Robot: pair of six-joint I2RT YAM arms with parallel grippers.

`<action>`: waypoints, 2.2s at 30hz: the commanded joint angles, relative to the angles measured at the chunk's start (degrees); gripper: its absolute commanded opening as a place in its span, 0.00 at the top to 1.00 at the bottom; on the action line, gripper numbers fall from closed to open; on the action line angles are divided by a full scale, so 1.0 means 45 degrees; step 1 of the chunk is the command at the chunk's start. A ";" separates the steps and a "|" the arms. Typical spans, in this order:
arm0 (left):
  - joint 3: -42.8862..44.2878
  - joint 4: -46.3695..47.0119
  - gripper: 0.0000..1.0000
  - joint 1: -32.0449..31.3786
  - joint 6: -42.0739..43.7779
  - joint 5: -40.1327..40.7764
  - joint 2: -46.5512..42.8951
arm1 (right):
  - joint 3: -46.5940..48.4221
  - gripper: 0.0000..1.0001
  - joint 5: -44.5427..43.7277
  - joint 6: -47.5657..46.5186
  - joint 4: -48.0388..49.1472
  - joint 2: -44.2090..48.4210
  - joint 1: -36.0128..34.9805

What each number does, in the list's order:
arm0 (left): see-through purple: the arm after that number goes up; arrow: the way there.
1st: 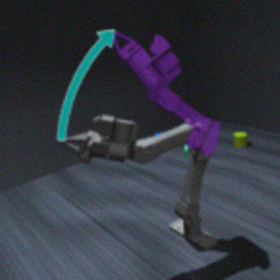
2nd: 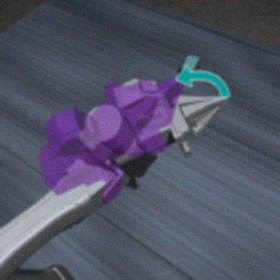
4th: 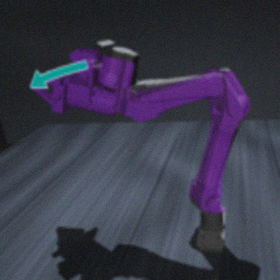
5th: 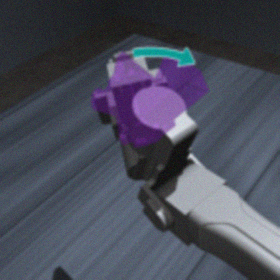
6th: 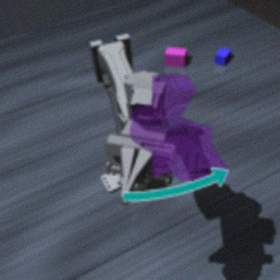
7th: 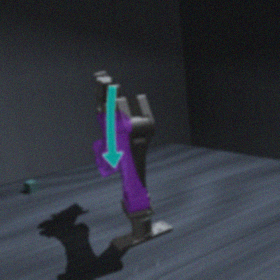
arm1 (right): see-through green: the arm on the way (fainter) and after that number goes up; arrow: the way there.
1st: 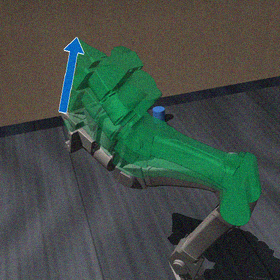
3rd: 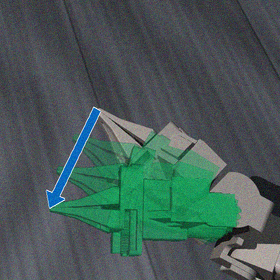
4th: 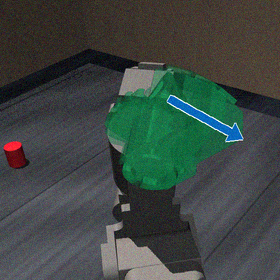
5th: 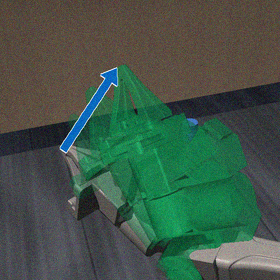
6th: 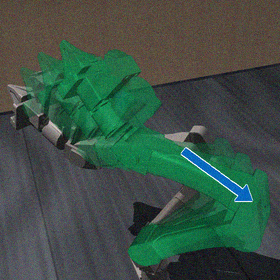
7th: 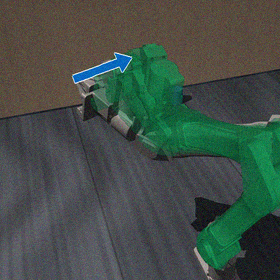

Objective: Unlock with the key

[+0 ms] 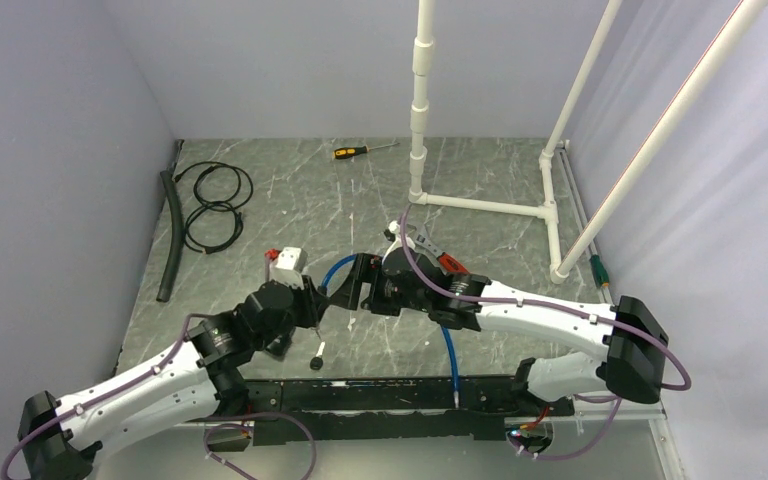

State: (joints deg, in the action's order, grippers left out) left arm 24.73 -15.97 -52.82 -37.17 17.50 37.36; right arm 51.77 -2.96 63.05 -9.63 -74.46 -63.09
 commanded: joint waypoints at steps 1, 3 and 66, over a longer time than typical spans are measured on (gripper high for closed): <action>0.1313 -0.0216 1.00 0.0206 0.0043 0.2308 0.0281 | 0.0061 0.15 -0.0359 -0.0629 -0.0187 0.0462 -0.0042; 0.1845 -0.0470 1.00 0.0341 0.0151 0.2939 0.0717 | -0.0101 0.15 -0.0447 -0.0612 -0.0148 0.0607 -0.0042; 0.2997 0.6345 1.00 0.9826 -0.1823 -0.4742 1.1360 | -0.2944 0.01 0.0520 -0.1938 0.2345 0.1604 0.0013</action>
State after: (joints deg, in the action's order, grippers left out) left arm 32.97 7.79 -5.74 -44.27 -1.06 83.96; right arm 37.69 -0.97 54.57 -0.12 -66.81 -63.09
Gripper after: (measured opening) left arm 0.288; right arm 0.993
